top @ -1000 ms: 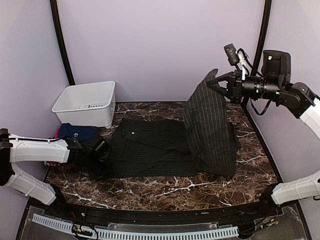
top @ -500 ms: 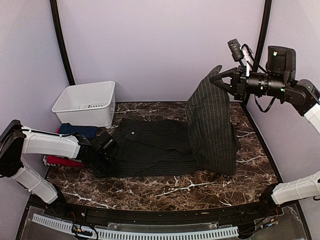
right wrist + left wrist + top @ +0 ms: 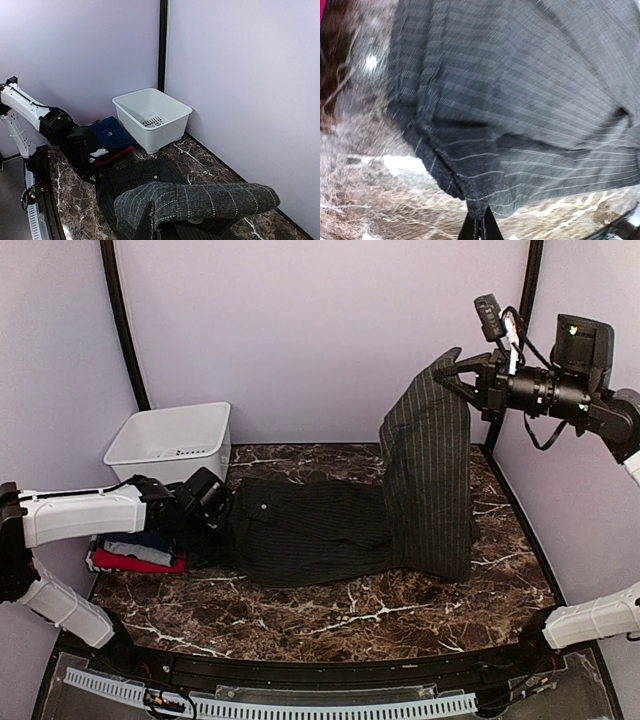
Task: Fold and stack the mixed laundry pile
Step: Pick up the 1/3-folded shirt from the center of the board, then fold the 1/3-folded shirt at the center of the board.
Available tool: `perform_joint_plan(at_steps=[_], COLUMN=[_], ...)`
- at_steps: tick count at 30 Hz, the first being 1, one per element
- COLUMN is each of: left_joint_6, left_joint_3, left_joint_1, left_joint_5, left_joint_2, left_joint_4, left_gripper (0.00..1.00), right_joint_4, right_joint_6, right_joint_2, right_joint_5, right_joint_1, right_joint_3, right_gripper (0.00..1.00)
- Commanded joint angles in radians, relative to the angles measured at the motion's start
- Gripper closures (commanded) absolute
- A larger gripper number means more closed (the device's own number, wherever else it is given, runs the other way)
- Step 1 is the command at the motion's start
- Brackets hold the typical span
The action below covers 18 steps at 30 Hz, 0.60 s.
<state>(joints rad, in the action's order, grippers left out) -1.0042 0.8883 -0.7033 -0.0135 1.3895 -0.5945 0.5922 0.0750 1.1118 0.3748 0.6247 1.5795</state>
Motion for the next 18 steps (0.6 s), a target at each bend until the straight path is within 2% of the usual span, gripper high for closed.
perform_joint_plan(at_steps=[1, 11, 18], left_joint_6=[0.068, 0.209, 0.238], left_joint_3=[0.063, 0.255, 0.342], left_joint_1=[0.061, 0.196, 0.238], left_joint_5=[0.068, 0.065, 0.085], left_joint_2=[0.01, 0.138, 0.257], left_joint_4=[-0.045, -0.035, -0.006], left_gripper=[1.0, 1.0, 1.0], right_joint_4=[-0.039, -0.105, -0.147], right_joint_6=[0.057, 0.118, 0.126], right_joint_2=[0.037, 0.142, 0.311], right_joint_5=[-0.052, 0.025, 0.134], right_joint_1=[-0.016, -0.169, -0.27], right_joint_3=[0.041, 0.078, 0.202], right_gripper=[1.0, 1.0, 1.0])
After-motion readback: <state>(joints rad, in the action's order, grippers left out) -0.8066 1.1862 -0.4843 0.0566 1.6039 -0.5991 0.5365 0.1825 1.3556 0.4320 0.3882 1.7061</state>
